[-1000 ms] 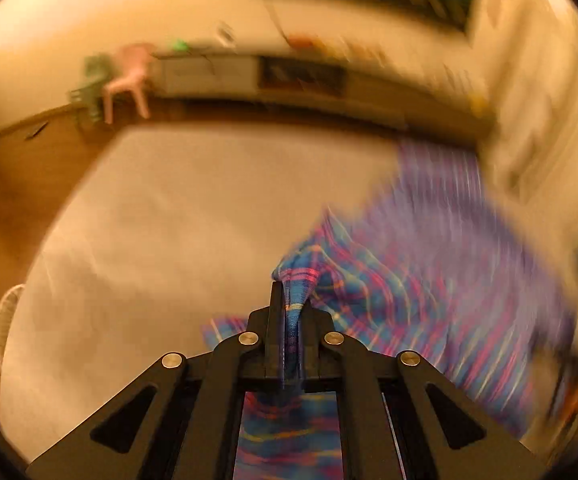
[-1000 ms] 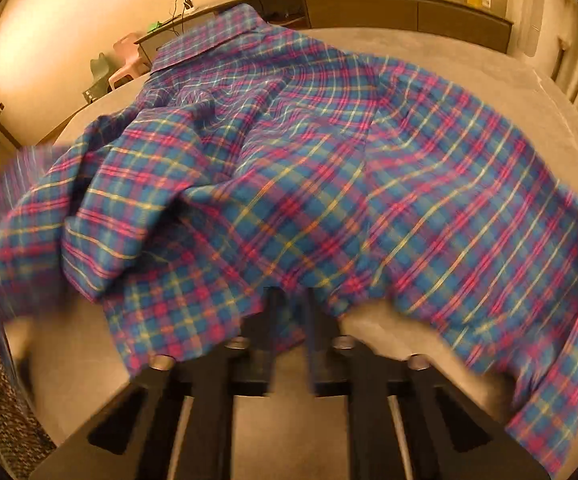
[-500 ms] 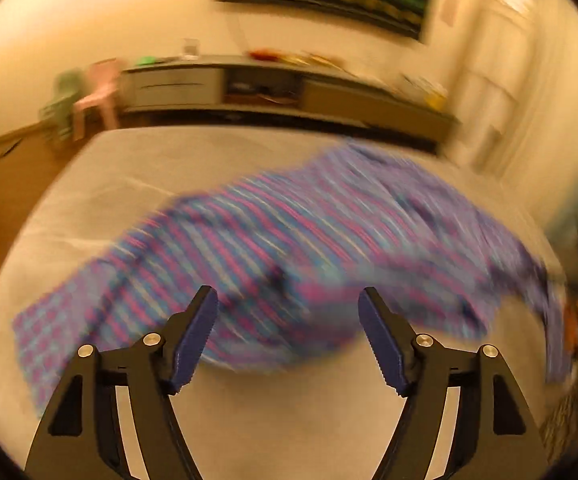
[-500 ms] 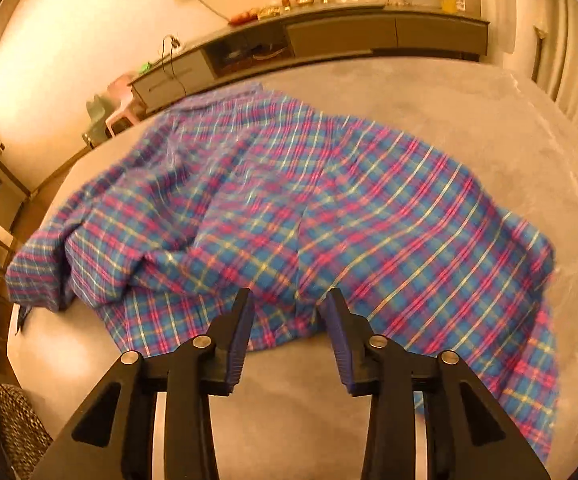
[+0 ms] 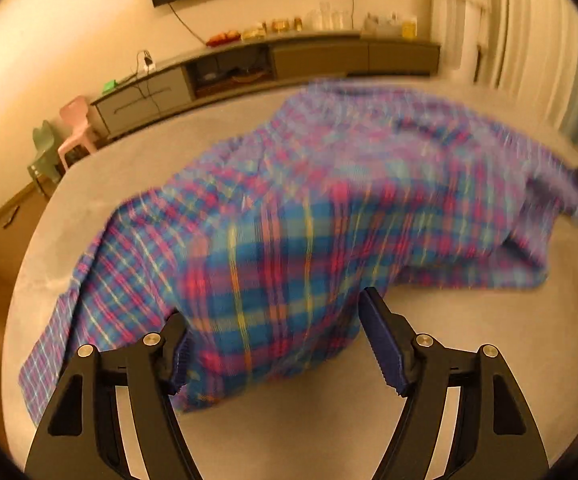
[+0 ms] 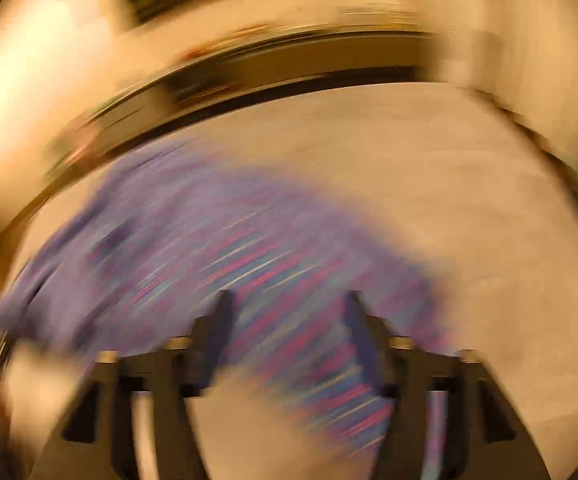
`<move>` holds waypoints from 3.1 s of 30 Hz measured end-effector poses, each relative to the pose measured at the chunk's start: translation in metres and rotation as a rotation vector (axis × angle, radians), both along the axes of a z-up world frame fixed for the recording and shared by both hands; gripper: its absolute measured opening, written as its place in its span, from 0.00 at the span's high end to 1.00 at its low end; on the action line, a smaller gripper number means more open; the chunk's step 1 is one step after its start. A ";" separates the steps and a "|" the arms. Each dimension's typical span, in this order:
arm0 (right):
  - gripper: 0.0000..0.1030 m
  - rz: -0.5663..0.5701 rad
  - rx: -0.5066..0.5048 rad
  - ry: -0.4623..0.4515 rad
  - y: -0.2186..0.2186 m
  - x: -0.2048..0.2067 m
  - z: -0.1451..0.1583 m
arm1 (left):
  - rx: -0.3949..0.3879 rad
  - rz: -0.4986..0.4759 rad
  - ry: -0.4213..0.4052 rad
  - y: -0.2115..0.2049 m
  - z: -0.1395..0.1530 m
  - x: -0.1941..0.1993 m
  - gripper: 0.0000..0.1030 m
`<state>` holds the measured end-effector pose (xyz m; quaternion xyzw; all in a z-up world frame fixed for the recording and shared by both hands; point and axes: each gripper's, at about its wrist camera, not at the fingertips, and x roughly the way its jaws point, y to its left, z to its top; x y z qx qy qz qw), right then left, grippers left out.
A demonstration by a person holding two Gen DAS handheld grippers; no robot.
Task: Fold clothes
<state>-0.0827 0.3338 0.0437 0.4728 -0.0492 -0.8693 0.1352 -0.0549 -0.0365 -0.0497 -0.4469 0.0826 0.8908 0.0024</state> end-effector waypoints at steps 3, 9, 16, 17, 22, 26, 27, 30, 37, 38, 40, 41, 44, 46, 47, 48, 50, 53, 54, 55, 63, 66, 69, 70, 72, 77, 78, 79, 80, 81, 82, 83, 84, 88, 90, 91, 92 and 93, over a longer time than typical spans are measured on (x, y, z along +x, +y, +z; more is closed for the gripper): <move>0.31 0.237 0.078 0.005 -0.088 0.009 -0.012 | 0.048 -0.025 -0.063 0.006 -0.005 -0.007 0.94; 0.98 0.323 0.331 0.034 -0.129 -0.001 -0.042 | 0.378 -0.045 -0.040 -0.015 0.080 -0.024 0.98; 0.98 0.157 -0.326 0.232 0.018 -0.005 0.098 | 0.652 0.032 -0.063 -0.072 0.132 -0.028 0.97; 0.98 0.141 -0.324 0.217 0.026 -0.012 0.093 | 0.641 0.047 -0.106 -0.073 0.120 -0.030 0.97; 0.77 0.029 -0.122 -0.063 0.025 -0.050 0.002 | 0.579 0.118 -0.321 -0.080 0.057 -0.035 0.93; 0.47 0.032 -0.127 -0.009 0.029 -0.044 0.011 | 0.551 0.150 -0.330 -0.076 0.030 -0.006 0.73; 0.39 0.023 -0.162 0.008 0.033 -0.041 0.015 | 0.518 0.163 -0.291 -0.071 0.032 0.009 0.56; 0.38 -0.021 -0.245 -0.013 0.043 -0.020 0.010 | 0.423 0.187 -0.127 -0.056 0.054 0.058 0.40; 0.28 -0.044 -0.278 -0.130 0.016 0.043 -0.031 | 0.312 0.034 0.021 0.017 0.053 0.117 0.23; 0.28 -0.033 -0.262 -0.137 0.009 0.044 -0.031 | 0.274 0.014 0.006 0.027 0.043 0.110 0.23; 0.28 -0.020 -0.241 -0.141 -0.005 0.038 -0.032 | 0.147 0.028 -0.003 0.041 0.020 0.086 0.23; 0.28 -0.018 -0.233 -0.141 -0.012 0.032 -0.034 | 0.092 0.051 0.005 0.045 0.013 0.078 0.23; 0.60 0.019 -0.165 -0.131 -0.035 0.020 -0.044 | 0.000 0.066 0.032 0.052 -0.003 0.055 0.74; 0.91 0.057 -0.105 -0.120 -0.051 0.014 -0.050 | 0.073 0.058 0.041 0.039 0.012 0.054 0.96; 0.95 0.063 -0.082 -0.105 -0.053 0.014 -0.050 | 0.122 0.053 0.044 0.031 0.022 0.054 0.97; 0.98 0.059 -0.086 -0.089 -0.050 0.015 -0.046 | 0.171 0.049 0.048 0.023 0.032 0.055 0.97; 0.98 0.044 -0.173 -0.018 -0.028 0.024 -0.017 | 0.336 0.040 0.065 -0.003 0.069 0.069 0.97; 0.98 0.031 -0.367 0.111 0.027 0.056 0.048 | 0.604 0.002 0.065 -0.050 0.133 0.102 0.97; 0.98 0.027 -0.427 0.152 0.046 0.070 0.068 | 0.691 -0.021 0.047 -0.068 0.152 0.115 0.97; 0.98 0.033 -0.469 0.179 0.062 0.081 0.082 | 0.744 -0.041 0.032 -0.082 0.166 0.126 0.97; 0.64 0.046 -0.153 -0.092 0.109 0.093 0.044 | 0.413 -0.091 -0.337 -0.091 0.101 0.157 0.80; 0.49 0.002 -0.043 -0.090 0.114 0.085 0.046 | 0.289 -0.092 -0.260 -0.094 0.114 0.147 0.75; 0.47 0.016 -0.006 0.005 0.105 0.071 0.081 | 0.281 -0.088 -0.167 -0.101 0.150 0.135 0.72; 0.45 0.025 0.007 0.038 0.100 0.065 0.093 | 0.283 -0.102 -0.145 -0.103 0.160 0.132 0.72; 0.43 0.052 0.041 0.072 0.084 0.047 0.099 | 0.302 -0.162 -0.126 -0.105 0.177 0.131 0.70; 0.43 0.163 0.112 0.072 0.030 -0.006 0.108 | 0.235 -0.196 0.002 -0.085 0.194 0.108 0.32; 0.43 0.177 0.114 0.060 0.021 -0.020 0.103 | 0.223 -0.178 -0.005 -0.080 0.187 0.092 0.32; 0.43 0.189 0.115 0.048 0.013 -0.034 0.098 | 0.205 -0.164 -0.026 -0.073 0.176 0.073 0.32; 0.43 0.197 0.115 0.030 0.003 -0.054 0.088 | 0.172 -0.147 -0.055 -0.065 0.161 0.047 0.32; 0.43 0.194 0.127 0.018 -0.005 -0.073 0.076 | 0.131 -0.136 -0.084 -0.056 0.144 0.023 0.32; 0.43 0.189 0.141 0.008 -0.014 -0.091 0.064 | 0.075 -0.136 -0.108 -0.047 0.126 0.000 0.32; 0.43 0.176 0.169 -0.001 -0.021 -0.111 0.050 | 0.009 -0.139 -0.131 -0.038 0.106 -0.023 0.32; 0.43 0.165 0.196 -0.012 -0.026 -0.128 0.039 | -0.049 -0.132 -0.158 -0.034 0.085 -0.043 0.33; 0.45 0.173 0.345 -0.077 -0.038 -0.177 -0.004 | -0.170 -0.074 -0.318 -0.043 0.006 -0.107 0.65; 0.52 0.209 0.421 -0.118 -0.035 -0.188 -0.025 | -0.166 -0.082 -0.280 -0.052 -0.003 -0.119 0.65; 0.56 0.229 0.456 -0.138 -0.033 -0.194 -0.035 | -0.172 -0.071 -0.282 -0.058 -0.007 -0.125 0.65; 0.56 0.232 0.448 -0.116 -0.030 -0.199 -0.036 | -0.180 -0.050 -0.272 -0.064 -0.011 -0.133 0.64; 0.56 0.238 0.456 -0.111 -0.026 -0.207 -0.037 | -0.206 -0.032 -0.260 -0.071 -0.015 -0.143 0.64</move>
